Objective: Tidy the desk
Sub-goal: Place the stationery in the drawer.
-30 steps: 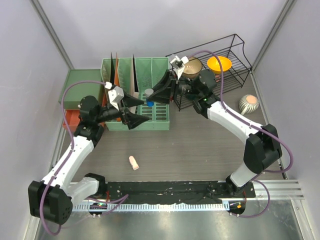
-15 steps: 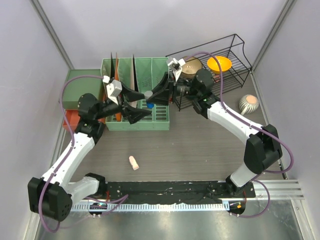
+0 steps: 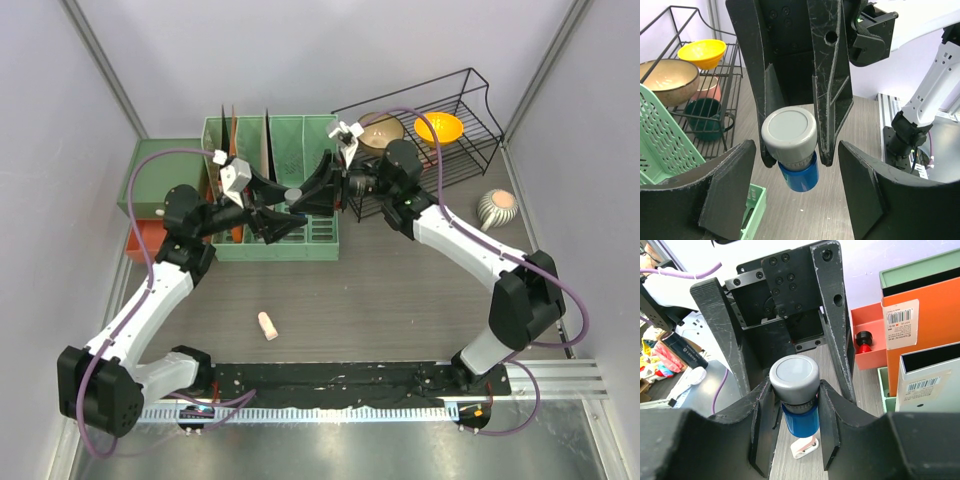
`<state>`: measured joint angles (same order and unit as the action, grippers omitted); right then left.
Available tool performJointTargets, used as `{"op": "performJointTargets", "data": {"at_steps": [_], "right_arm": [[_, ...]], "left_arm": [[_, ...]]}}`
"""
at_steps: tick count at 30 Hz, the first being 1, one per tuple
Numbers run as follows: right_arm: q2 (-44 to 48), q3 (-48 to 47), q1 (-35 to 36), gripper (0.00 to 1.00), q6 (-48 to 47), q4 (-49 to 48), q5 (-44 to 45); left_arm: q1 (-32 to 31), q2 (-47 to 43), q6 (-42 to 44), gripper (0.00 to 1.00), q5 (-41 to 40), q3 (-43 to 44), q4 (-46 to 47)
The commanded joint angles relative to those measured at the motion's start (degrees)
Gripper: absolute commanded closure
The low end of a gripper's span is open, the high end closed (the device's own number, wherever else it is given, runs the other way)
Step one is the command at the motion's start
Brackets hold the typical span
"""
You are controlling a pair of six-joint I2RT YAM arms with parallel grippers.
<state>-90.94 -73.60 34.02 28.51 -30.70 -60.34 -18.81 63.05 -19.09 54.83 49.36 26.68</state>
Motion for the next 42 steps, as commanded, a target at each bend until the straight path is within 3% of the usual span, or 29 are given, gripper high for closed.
{"op": "performJointTargets", "data": {"at_steps": [1, 7, 17, 27, 33, 37, 42], "right_arm": [[3.3, -2.5, 0.3, 0.63, -0.8, -1.2, 0.1], [3.0, -2.8, 0.3, 0.63, -0.1, -1.6, 0.0], [3.4, -3.3, 0.3, 0.63, 0.4, -1.8, -0.1], [3.5, -3.4, 0.3, 0.62, 0.1, -1.6, -0.2], [3.3, -3.3, 0.3, 0.62, -0.2, -0.9, -0.1], [3.2, -3.1, 0.3, 0.62, -0.5, -0.7, -0.1], [3.3, -2.8, 0.3, 0.60, -0.7, -0.6, 0.0]], "left_arm": [[-0.4, -0.5, 1.2, 0.29, -0.1, 0.7, 1.8], [-0.4, -0.6, 1.6, 0.30, 0.1, 0.2, 2.0], [-0.7, -0.1, 1.2, 0.43, 1.2, -0.1, 2.0], [-1.0, 0.1, 1.2, 0.42, 1.2, -0.8, 2.1], [-1.1, 0.7, 0.5, 0.48, 1.3, -0.1, 2.3], [-1.4, 0.9, 0.2, 0.60, 1.4, -0.2, 2.5], [-1.6, 0.9, -1.1, 0.63, 1.3, -0.1, 3.6]]}}
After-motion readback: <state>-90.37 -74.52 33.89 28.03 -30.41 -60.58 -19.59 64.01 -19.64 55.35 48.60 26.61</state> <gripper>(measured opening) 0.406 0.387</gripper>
